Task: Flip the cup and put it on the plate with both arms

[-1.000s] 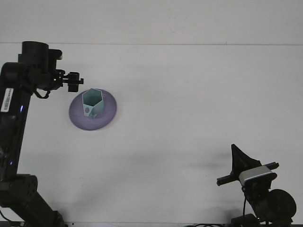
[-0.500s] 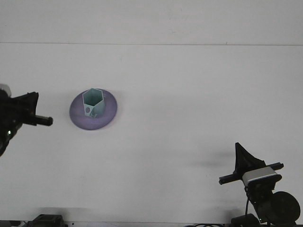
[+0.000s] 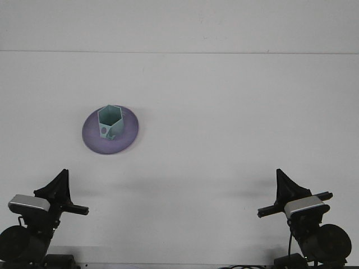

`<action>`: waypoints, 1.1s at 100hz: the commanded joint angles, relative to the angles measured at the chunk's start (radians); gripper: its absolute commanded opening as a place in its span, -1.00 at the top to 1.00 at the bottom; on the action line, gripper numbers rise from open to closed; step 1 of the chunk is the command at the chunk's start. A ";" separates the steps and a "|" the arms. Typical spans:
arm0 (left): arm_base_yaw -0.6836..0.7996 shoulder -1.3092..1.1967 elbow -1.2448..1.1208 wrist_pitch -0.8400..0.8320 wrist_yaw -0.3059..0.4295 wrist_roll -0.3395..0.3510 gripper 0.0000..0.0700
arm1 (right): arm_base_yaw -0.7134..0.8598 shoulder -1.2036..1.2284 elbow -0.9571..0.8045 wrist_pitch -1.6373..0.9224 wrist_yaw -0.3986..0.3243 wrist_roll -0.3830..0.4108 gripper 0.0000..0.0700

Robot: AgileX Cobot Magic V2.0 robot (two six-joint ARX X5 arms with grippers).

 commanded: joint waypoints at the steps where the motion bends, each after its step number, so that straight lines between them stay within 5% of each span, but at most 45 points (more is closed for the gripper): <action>1: 0.000 -0.022 0.024 0.036 -0.014 -0.030 0.96 | 0.001 0.006 0.003 0.013 0.004 -0.004 1.00; 67: 0.004 -0.043 -0.004 0.061 -0.024 -0.022 0.96 | 0.001 0.006 0.003 0.038 0.004 -0.004 1.00; 110: 0.031 -0.136 -0.437 0.425 -0.052 -0.026 0.96 | 0.001 0.006 0.003 0.038 0.004 -0.005 1.00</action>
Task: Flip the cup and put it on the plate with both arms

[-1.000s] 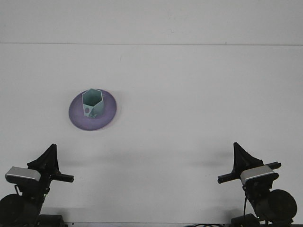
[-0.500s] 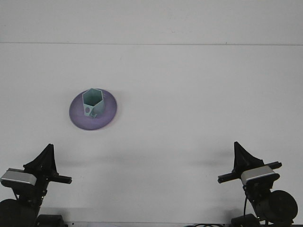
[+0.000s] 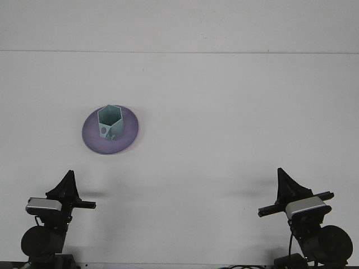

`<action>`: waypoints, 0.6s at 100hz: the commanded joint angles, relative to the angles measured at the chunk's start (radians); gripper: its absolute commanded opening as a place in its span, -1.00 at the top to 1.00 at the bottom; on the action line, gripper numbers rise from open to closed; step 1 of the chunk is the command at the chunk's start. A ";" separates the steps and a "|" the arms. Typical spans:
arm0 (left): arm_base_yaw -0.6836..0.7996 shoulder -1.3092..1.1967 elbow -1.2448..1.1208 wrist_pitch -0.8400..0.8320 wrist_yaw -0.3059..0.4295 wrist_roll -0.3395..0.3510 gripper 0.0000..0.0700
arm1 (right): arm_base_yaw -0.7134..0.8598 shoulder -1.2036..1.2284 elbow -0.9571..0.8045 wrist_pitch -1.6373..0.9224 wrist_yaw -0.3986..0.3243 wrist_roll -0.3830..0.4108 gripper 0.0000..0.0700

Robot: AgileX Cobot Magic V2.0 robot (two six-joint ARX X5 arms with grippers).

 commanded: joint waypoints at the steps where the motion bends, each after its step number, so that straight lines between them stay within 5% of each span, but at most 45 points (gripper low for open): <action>1: 0.005 -0.002 -0.023 0.044 -0.002 0.003 0.96 | 0.001 0.005 0.003 0.013 0.004 -0.004 1.00; 60: 0.005 0.000 -0.067 0.026 0.002 -0.005 0.96 | 0.001 0.005 0.003 0.014 0.004 -0.005 1.00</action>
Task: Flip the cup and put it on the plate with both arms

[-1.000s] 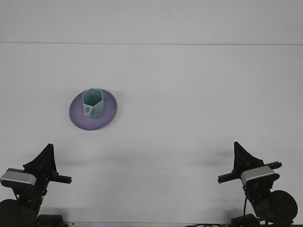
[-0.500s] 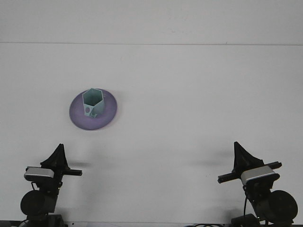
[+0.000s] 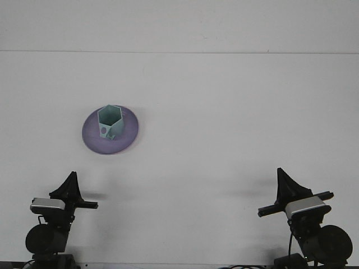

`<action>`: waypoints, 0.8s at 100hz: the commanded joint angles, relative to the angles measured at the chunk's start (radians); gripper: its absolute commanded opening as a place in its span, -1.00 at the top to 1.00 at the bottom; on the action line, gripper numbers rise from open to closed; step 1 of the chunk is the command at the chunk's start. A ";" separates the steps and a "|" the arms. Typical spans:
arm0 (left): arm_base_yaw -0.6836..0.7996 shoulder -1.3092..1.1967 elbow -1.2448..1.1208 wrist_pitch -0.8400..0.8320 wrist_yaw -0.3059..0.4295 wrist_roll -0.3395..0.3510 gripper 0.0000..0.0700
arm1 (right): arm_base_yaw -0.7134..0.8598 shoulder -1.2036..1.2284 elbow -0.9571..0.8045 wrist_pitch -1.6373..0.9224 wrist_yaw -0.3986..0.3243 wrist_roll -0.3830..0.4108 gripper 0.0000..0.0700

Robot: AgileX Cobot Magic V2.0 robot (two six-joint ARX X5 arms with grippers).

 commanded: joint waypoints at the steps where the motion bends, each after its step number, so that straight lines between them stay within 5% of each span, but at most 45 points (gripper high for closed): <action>1: 0.003 -0.001 -0.020 0.011 0.002 -0.004 0.96 | 0.001 0.005 0.003 0.013 0.003 -0.004 1.00; 28: 0.003 -0.001 -0.020 0.011 0.002 -0.004 0.96 | 0.001 0.005 0.003 0.015 0.004 -0.008 1.00; 44: 0.003 -0.001 -0.020 0.011 0.002 -0.004 0.96 | -0.048 -0.005 -0.024 0.022 0.069 -0.101 1.00; 61: 0.003 -0.001 -0.020 0.011 0.002 -0.004 0.96 | -0.198 -0.085 -0.217 0.148 -0.060 -0.123 1.00; 80: 0.003 -0.001 -0.020 0.011 0.002 -0.004 0.96 | -0.237 -0.172 -0.407 0.222 -0.056 -0.121 1.00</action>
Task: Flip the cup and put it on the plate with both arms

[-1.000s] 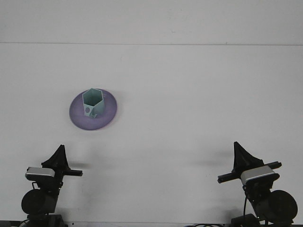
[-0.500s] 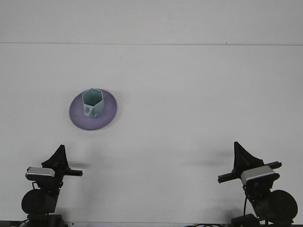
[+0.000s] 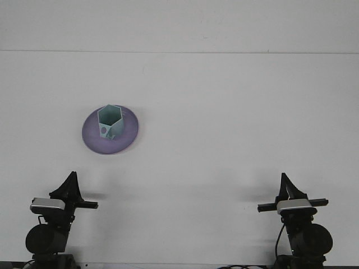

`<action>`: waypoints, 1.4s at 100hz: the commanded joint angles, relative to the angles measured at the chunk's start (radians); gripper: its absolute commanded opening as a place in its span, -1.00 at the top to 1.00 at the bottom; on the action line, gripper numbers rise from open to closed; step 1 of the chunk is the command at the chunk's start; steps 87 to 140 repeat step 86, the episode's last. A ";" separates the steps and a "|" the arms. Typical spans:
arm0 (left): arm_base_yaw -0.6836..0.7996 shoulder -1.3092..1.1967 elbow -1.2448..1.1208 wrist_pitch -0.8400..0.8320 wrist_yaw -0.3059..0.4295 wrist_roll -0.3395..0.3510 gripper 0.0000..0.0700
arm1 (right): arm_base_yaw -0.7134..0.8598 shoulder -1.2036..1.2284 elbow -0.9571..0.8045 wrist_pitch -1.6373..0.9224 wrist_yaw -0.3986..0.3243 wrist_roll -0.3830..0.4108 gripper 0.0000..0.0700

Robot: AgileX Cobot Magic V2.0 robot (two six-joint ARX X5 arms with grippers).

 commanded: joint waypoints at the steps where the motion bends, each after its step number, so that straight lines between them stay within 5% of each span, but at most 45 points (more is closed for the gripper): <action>1: 0.003 -0.001 -0.019 0.010 0.002 -0.002 0.96 | -0.001 -0.002 -0.035 0.045 0.010 -0.008 1.00; 140: 0.003 -0.002 -0.019 0.011 0.002 -0.002 0.96 | 0.003 -0.002 -0.085 0.119 0.008 0.000 1.00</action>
